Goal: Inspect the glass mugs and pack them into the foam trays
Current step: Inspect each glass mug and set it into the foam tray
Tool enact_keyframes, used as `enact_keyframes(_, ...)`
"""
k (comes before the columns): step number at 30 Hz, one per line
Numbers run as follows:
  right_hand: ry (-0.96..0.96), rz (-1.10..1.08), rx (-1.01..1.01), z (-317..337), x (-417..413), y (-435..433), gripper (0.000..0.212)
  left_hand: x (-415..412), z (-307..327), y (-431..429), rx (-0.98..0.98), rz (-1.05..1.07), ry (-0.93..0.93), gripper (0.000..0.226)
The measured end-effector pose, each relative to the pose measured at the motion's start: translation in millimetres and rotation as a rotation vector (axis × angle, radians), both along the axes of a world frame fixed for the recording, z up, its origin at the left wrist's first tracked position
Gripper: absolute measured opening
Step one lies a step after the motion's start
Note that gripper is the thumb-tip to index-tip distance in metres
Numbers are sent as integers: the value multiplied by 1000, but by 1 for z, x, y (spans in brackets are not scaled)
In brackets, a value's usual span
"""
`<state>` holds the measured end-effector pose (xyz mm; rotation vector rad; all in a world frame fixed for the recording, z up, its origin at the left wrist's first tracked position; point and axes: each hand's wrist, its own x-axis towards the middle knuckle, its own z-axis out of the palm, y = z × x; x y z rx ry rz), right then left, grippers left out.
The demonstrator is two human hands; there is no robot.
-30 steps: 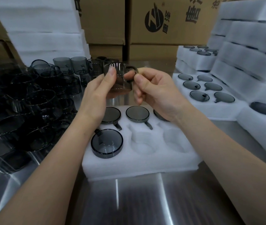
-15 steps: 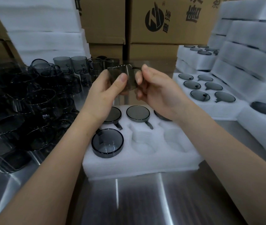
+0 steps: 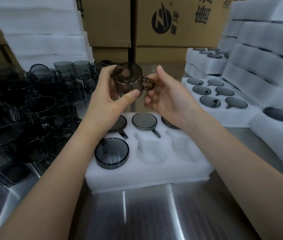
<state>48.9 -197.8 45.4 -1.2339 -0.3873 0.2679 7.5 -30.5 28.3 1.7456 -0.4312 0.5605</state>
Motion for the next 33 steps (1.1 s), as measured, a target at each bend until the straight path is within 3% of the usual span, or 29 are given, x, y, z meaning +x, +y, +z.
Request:
enact_keyframes(4, -106, -90, -31, -1, 1, -3, 21, -2, 2, -2, -40, -58, 31, 32)
enact_keyframes(8, -221, 8, -121, -3, -2, 4, 22, -3, 3, -5, -61, -115, 86, 24)
enact_keyframes(13, -139, 155, -29, -1, -7, 5, 22, 0, 2, -3, -22, -29, 84, 58)
enact_keyframes(18, -293, -112, -160, -9, -7, 8, 30, -5, 3, -3, 175, 99, -147, 49)
enact_keyframes(24, -500, -358, -364, -10, -7, 14, 37, -7, 5, -5, 257, 113, -180, 57)
enact_keyframes(28, -442, -377, -345, -9, -9, 12, 33, -6, 3, -5, 188, 81, -150, 57)
enact_keyframes(33, -269, -309, -144, -2, -14, 9, 33, -3, 1, -4, 169, 35, -144, 60)
